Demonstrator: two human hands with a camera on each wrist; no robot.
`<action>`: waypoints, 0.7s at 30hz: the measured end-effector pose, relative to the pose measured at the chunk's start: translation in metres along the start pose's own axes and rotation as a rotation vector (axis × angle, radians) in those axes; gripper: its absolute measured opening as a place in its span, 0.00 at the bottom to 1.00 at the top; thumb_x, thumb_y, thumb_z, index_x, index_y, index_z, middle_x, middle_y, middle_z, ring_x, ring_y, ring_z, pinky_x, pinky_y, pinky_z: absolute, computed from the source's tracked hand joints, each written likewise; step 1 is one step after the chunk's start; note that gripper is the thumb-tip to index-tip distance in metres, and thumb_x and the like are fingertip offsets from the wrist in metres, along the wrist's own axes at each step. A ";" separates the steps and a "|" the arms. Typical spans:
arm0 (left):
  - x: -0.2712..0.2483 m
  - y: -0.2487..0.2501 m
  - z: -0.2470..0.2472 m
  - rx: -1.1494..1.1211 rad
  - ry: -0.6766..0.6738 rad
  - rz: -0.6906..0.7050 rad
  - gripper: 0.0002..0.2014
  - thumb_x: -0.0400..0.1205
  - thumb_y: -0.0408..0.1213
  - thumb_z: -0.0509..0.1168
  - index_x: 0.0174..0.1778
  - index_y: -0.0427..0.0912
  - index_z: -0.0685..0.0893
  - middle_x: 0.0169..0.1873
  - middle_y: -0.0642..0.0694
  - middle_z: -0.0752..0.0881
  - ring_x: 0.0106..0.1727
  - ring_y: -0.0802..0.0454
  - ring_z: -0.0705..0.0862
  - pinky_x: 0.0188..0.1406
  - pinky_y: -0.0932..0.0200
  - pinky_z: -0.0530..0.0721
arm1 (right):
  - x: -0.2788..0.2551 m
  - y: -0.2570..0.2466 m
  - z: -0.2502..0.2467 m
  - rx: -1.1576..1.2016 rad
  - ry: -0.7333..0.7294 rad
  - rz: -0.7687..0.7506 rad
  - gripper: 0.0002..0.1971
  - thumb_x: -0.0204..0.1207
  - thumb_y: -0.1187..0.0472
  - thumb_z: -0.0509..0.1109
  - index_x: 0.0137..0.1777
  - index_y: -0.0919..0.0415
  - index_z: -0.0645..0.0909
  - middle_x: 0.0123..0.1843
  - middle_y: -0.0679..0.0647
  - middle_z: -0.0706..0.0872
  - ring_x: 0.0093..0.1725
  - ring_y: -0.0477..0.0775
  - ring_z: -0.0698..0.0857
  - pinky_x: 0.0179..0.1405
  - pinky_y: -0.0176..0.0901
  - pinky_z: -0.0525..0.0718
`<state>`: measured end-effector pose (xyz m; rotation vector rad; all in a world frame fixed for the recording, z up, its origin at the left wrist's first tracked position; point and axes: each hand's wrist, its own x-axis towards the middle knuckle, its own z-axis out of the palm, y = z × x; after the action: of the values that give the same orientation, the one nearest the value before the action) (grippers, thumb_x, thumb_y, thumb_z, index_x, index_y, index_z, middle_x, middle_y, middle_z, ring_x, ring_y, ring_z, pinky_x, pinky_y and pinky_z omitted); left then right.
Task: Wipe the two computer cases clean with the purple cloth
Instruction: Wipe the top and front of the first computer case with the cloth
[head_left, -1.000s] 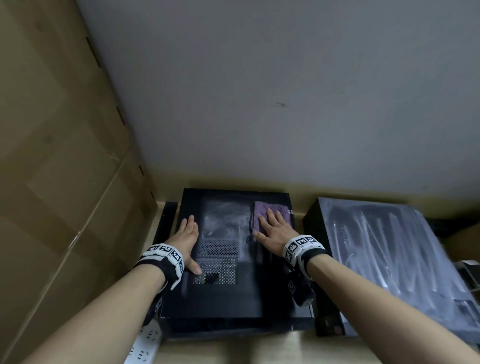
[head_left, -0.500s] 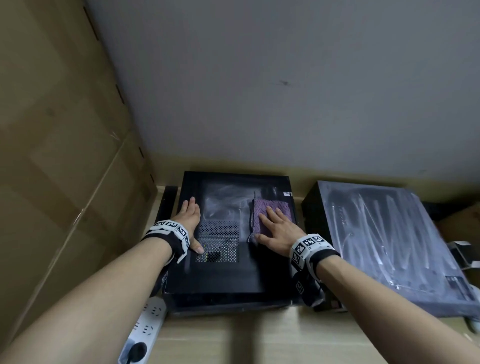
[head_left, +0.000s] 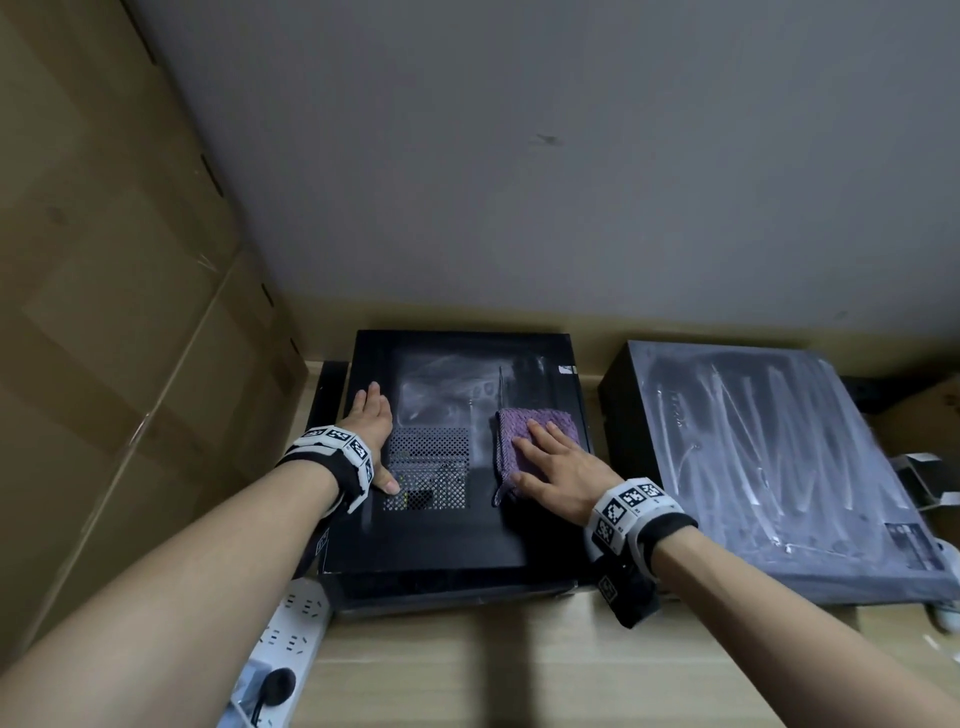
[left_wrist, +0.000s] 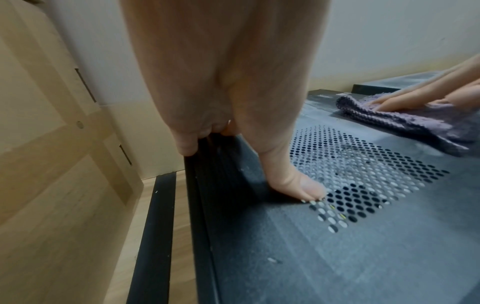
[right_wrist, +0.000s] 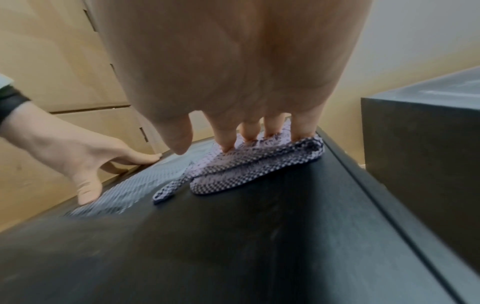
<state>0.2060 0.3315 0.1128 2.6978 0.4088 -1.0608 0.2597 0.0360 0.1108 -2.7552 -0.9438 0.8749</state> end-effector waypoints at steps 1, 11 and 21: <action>0.000 0.000 0.000 -0.003 -0.002 0.000 0.70 0.65 0.49 0.83 0.81 0.33 0.30 0.80 0.38 0.24 0.82 0.40 0.28 0.84 0.44 0.46 | 0.006 0.003 -0.004 0.000 -0.003 0.000 0.35 0.84 0.33 0.49 0.87 0.45 0.49 0.89 0.48 0.41 0.87 0.51 0.39 0.86 0.51 0.46; 0.006 -0.008 0.005 -0.075 0.016 0.051 0.70 0.65 0.48 0.83 0.82 0.34 0.32 0.80 0.41 0.23 0.81 0.44 0.27 0.85 0.45 0.48 | 0.092 0.018 -0.048 -0.042 0.042 0.048 0.37 0.84 0.33 0.48 0.88 0.48 0.46 0.89 0.52 0.40 0.87 0.56 0.39 0.84 0.52 0.41; 0.003 -0.004 0.002 -0.105 0.074 0.061 0.72 0.60 0.46 0.85 0.83 0.35 0.35 0.81 0.42 0.27 0.83 0.45 0.29 0.85 0.45 0.51 | 0.137 -0.008 -0.058 -0.056 0.078 0.056 0.37 0.84 0.35 0.47 0.88 0.51 0.46 0.89 0.54 0.39 0.87 0.61 0.38 0.85 0.64 0.48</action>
<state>0.2055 0.3356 0.1091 2.6442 0.3807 -0.8999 0.3757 0.1280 0.0943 -2.8532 -0.8952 0.7534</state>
